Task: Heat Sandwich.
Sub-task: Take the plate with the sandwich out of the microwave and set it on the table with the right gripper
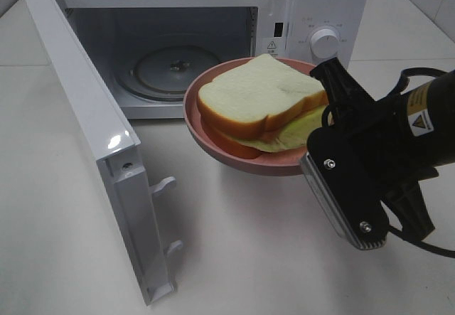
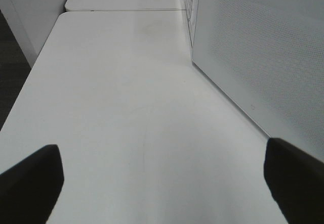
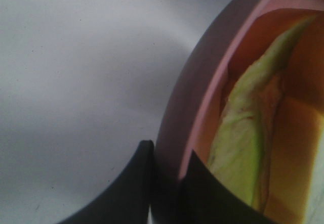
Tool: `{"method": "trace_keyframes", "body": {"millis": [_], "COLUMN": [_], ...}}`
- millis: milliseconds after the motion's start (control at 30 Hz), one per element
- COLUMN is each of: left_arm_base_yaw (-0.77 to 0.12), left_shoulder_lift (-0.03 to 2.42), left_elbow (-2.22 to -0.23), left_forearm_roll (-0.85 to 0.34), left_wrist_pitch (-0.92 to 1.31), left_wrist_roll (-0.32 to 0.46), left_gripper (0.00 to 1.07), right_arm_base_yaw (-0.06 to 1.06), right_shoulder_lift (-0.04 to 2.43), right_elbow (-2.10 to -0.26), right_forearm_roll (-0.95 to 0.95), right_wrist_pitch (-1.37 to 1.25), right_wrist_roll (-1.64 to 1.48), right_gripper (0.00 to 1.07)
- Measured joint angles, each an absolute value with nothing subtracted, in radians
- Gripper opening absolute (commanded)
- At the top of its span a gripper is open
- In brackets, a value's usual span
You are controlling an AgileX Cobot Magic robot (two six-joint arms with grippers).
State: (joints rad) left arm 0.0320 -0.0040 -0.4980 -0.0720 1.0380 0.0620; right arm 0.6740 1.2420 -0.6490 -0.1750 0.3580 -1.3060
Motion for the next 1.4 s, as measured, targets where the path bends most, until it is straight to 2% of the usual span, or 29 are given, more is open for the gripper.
{"method": "trace_keyframes", "body": {"millis": [600,1100,1400], "left_arm_base_yaw": [0.032,0.032,0.032], "left_shoulder_lift": [-0.004,-0.004,-0.004], "left_elbow": [-0.498,-0.498,-0.498], "left_forearm_roll": [-0.072,-0.072,-0.072], "left_wrist_pitch": [1.038,1.038,1.038], "left_wrist_roll": [0.062,0.062,0.062], "left_gripper": [1.01,1.01,1.01], "right_arm_base_yaw": [0.674,0.674,0.674], "right_shoulder_lift": [1.1,1.066,1.066], "right_elbow": [-0.595,-0.579,-0.579], "right_forearm_roll": [-0.251,-0.586,-0.647], "right_wrist_pitch": [0.449,0.579,0.67], "right_wrist_roll": [-1.176,-0.753,-0.524], "right_gripper": [0.0,0.0,0.0]}}
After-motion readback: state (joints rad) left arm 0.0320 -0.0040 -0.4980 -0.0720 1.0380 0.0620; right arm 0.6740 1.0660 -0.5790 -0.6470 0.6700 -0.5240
